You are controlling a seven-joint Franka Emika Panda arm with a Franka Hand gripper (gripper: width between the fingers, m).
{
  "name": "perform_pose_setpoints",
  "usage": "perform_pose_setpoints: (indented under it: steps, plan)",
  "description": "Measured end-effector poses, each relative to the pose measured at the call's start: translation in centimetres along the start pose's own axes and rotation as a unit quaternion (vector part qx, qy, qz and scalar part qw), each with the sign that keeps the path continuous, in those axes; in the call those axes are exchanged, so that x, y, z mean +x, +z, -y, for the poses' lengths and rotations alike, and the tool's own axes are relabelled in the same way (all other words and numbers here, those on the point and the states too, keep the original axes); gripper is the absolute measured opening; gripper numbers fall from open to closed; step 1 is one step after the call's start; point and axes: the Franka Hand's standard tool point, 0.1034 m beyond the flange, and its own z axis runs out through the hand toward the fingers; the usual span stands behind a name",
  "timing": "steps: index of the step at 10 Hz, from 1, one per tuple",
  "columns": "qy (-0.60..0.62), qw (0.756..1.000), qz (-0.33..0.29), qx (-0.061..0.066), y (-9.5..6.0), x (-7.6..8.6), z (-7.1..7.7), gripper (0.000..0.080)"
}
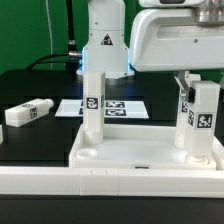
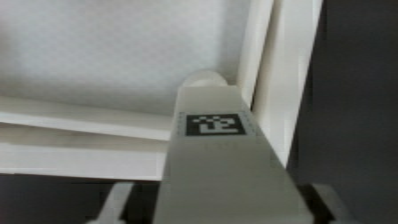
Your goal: Assemble desk
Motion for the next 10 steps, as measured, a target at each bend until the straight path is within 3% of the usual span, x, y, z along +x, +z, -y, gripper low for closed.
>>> perform_pose_setpoints:
  steps: [5, 8, 10]
  plan:
    - [0.173, 0.985, -0.003, 0.002, 0.07, 0.11, -0.46, 0.0289]
    - [0.319, 0.948, -0.008, 0.009, 0.15, 0.17, -0.51, 0.029]
    - [0.434, 0.9, -0.007, 0.024, 0.19, 0.26, -0.37, 0.029]
